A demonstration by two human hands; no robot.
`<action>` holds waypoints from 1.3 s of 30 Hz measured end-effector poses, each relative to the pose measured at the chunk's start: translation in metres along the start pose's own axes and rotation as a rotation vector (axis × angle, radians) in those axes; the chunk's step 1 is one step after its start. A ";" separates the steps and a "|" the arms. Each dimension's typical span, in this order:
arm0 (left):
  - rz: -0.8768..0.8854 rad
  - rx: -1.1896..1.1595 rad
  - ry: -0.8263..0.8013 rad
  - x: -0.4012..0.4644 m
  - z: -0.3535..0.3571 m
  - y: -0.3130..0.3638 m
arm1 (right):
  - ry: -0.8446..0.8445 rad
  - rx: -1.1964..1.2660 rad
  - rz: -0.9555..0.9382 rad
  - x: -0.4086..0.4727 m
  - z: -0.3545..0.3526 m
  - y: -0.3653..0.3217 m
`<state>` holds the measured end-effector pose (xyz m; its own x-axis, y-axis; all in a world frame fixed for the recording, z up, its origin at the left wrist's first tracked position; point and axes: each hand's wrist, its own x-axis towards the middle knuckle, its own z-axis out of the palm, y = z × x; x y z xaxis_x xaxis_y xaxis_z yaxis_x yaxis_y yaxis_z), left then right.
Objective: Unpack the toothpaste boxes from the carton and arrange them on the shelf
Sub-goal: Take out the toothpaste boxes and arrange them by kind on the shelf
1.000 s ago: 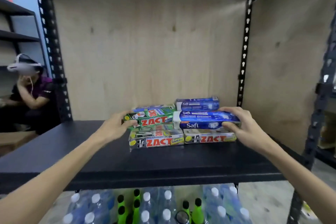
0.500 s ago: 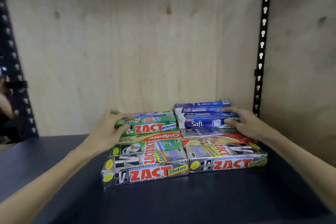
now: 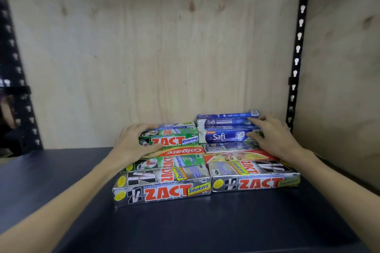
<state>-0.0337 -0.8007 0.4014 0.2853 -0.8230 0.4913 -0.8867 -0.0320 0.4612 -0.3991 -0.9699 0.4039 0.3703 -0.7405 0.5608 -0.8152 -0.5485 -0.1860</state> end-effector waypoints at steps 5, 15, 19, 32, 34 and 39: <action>-0.014 0.089 0.019 -0.011 -0.006 0.018 | 0.075 0.041 0.021 -0.025 -0.010 -0.030; -0.023 -0.123 0.129 -0.115 -0.029 0.075 | 0.238 0.277 -0.041 -0.127 -0.042 -0.109; 0.045 -0.093 0.217 -0.189 -0.029 0.099 | 0.280 0.436 -0.078 -0.198 -0.050 -0.148; -0.173 -0.143 0.329 -0.452 0.051 0.024 | 0.037 0.670 0.004 -0.455 0.070 -0.233; -0.329 -0.123 0.219 -0.491 0.076 -0.012 | -0.077 0.636 0.048 -0.491 0.106 -0.235; -0.643 -0.053 -0.072 -0.569 0.132 -0.091 | -0.384 0.592 0.155 -0.565 0.184 -0.231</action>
<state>-0.1636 -0.4042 -0.0172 0.7264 -0.6851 0.0551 -0.5276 -0.5044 0.6835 -0.3384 -0.4961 -0.0184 0.4890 -0.8514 0.1897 -0.5330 -0.4638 -0.7077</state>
